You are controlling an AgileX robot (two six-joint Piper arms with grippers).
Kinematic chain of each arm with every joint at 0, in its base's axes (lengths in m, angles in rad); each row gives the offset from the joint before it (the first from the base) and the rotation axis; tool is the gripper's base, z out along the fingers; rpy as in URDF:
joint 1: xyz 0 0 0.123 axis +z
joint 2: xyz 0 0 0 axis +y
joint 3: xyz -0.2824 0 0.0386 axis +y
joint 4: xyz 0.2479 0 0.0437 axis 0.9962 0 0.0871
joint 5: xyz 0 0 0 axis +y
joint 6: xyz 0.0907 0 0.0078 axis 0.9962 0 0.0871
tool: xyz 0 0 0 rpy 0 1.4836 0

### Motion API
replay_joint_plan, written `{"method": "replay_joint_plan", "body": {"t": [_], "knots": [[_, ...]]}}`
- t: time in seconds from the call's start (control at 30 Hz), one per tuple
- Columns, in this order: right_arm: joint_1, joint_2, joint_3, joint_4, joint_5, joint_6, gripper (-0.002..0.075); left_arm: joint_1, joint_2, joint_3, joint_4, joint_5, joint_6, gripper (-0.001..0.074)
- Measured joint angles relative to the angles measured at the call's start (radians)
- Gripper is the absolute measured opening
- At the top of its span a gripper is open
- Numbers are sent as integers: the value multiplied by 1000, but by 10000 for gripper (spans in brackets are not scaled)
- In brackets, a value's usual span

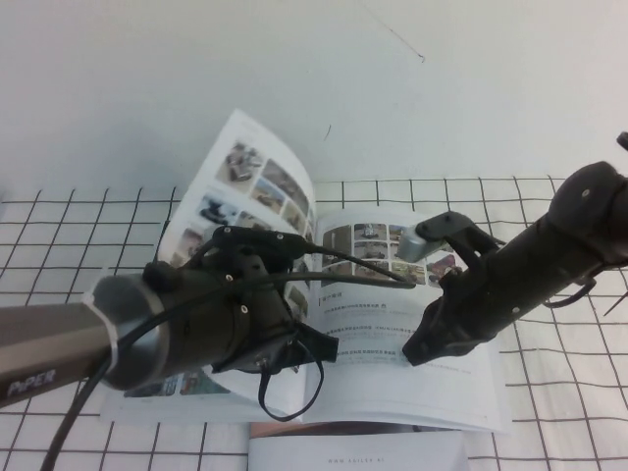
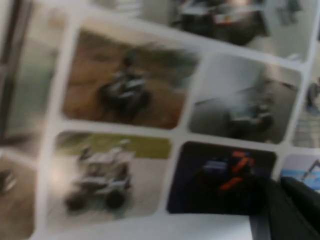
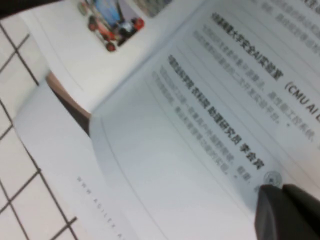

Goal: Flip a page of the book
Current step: Open the closed book

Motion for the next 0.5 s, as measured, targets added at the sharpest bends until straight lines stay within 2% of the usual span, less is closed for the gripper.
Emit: {"method": "replay_joint_plan", "body": {"t": [0.23,0.5], "knots": [[4,54,0,-49,-17,14,1,16,74,0,-82,0,107,-2],[4,64,0,-121,-17,48,1,18,144,-11,-94,6,130,-2]]}}
